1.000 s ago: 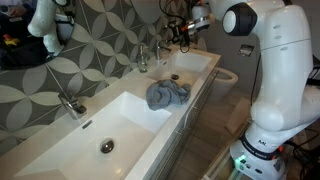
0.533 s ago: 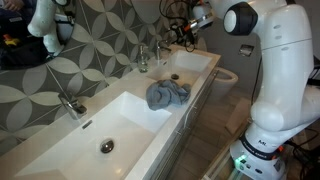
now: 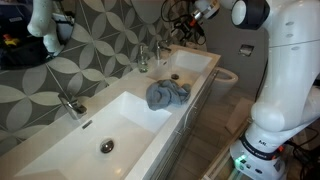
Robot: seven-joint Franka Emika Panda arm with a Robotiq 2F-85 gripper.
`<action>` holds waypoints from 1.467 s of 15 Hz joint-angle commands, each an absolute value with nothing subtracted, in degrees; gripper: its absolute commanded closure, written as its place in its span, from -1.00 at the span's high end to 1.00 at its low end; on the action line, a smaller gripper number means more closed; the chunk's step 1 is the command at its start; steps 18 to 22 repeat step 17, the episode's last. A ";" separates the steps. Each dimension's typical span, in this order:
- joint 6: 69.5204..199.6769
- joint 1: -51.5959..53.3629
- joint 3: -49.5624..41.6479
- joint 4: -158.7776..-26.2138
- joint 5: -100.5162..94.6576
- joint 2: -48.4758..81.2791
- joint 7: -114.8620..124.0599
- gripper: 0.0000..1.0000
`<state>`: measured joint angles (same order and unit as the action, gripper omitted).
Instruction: Open the tap faucet on the right
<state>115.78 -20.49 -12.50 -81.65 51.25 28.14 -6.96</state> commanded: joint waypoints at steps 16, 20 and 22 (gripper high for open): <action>116.16 -15.35 -11.06 -102.07 24.65 6.85 -11.30 1.00; 116.22 -15.35 -11.07 -102.29 24.65 6.76 -11.46 1.00; 116.22 -15.35 -11.07 -102.29 24.65 6.76 -11.46 1.00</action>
